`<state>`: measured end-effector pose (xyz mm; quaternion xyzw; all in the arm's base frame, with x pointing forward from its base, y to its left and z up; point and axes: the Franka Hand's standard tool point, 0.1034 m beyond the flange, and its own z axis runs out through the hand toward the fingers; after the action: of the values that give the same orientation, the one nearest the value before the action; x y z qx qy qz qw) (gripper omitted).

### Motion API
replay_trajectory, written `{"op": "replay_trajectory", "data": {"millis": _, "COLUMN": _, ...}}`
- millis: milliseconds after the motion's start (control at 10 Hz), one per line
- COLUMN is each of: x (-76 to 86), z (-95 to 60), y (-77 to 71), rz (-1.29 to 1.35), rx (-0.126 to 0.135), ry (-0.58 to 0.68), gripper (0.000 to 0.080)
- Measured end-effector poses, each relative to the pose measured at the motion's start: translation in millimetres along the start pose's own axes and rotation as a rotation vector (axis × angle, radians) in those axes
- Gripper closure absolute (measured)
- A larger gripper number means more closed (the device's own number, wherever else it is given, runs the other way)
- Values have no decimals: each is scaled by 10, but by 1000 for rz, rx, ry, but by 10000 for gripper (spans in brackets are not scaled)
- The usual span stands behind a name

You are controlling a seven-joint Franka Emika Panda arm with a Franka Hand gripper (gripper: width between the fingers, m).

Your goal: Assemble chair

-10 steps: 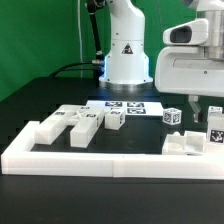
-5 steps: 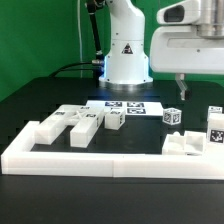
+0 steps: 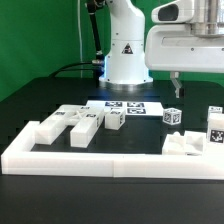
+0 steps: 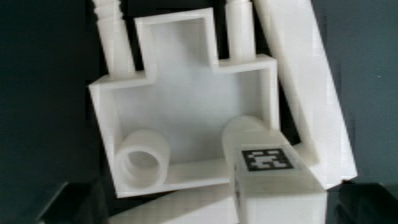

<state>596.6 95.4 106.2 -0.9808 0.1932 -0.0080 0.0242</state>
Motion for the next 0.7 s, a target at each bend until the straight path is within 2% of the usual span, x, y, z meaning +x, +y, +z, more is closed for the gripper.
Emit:
{"op": "replay_trajectory", "data": {"millis": 100, "x": -87, "z": 16, "y": 97, "rz": -34, "rx": 2, "ry": -5, "gripper": 151}}
{"op": "replay_trajectory", "data": {"millis": 200, "x": -239, "z": 20, "y": 330, "rz": -68, "rx": 7, "ry": -17, "gripper": 151}}
{"op": "replay_trajectory", "data": {"millis": 300, "x": -316, "z": 16, "y": 609, "rz": -90, "rx": 12, "ry": -16, "gripper": 151}}
{"op": "replay_trajectory", "data": {"millis": 500, "x": -294, "z": 104, "y": 1168, "rz": -168, "rx": -4, "ry": -2, "gripper": 151}}
{"op": "replay_trajectory", "data": {"millis": 600, "x": -319, "z": 174, "y": 1354, "rz": -162, "rx": -13, "ry": 0, "gripper": 151}}
{"op": "replay_trajectory", "data": {"millis": 700, "x": -328, "z": 168, "y": 1319, "rz": -153, "rx": -12, "ry": -5, "gripper": 151}}
